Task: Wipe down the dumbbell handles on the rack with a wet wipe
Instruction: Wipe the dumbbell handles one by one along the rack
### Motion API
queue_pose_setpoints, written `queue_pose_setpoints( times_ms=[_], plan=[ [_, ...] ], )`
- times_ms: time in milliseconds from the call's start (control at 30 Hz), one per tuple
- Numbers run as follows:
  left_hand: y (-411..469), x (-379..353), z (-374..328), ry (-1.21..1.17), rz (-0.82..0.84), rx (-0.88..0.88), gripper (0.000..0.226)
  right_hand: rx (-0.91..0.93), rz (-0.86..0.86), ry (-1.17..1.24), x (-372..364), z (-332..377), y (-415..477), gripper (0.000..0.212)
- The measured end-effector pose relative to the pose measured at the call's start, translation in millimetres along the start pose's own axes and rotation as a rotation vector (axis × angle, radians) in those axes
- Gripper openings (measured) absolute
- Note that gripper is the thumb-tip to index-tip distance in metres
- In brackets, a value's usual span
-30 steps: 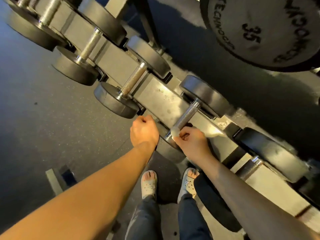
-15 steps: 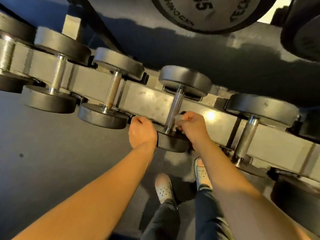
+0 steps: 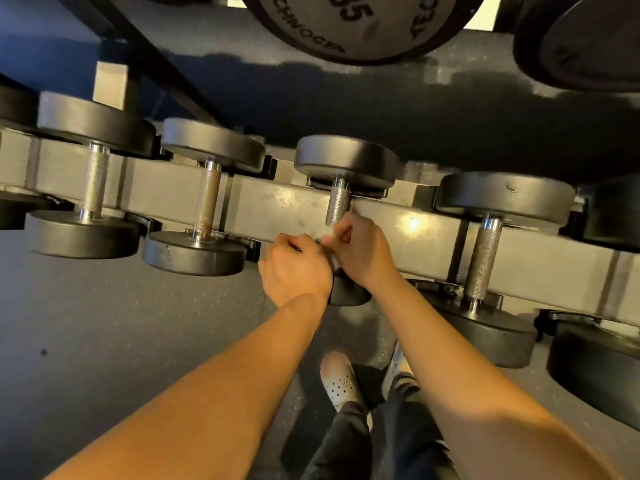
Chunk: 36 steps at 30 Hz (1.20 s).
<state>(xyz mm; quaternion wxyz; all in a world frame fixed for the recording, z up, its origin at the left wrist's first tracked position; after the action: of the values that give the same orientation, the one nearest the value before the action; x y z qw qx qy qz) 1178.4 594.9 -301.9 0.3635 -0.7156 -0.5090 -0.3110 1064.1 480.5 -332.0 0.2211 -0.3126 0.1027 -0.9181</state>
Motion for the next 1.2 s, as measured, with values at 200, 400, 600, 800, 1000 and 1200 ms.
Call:
queue_pose_setpoints(
  times_ms=[200,400,600,800,1000,1200],
  plan=[
    [-2,0,0,-0.041,-0.011,-0.004,0.029,0.009,-0.089,-0.016,19,1,12,0.023],
    [-2,-1,-1,-0.034,-0.017,-0.013,0.029,-0.332,-0.13,0.491,10,-25,2,0.019],
    [-2,-1,-2,-0.013,-0.009,-0.01,0.03,-0.529,0.037,0.437,7,-39,14,0.021],
    [-1,0,-2,-0.012,-0.005,-0.008,0.031,-0.51,-0.057,0.498,-4,-37,21,0.027],
    [-4,1,-4,-0.025,0.008,0.0,0.032,-0.364,0.157,0.027,-13,-45,24,0.023],
    [-2,1,-2,-0.009,0.027,0.023,0.032,-0.609,0.005,0.608,-12,-45,21,0.032]
  ],
)
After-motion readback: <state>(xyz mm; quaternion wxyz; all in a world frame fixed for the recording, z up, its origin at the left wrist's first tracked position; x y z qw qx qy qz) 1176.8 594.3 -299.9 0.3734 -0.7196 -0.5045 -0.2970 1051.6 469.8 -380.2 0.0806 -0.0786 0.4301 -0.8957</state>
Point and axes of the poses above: each hand's wrist, its own y-axis towards the middle knuckle, its own x-axis out of the back of the hand, z = x × y, the point moved 9 cm from there along y, towards the middle knuckle, and after that the axes turned 9 degrees about -z, right-handed, at the moved point
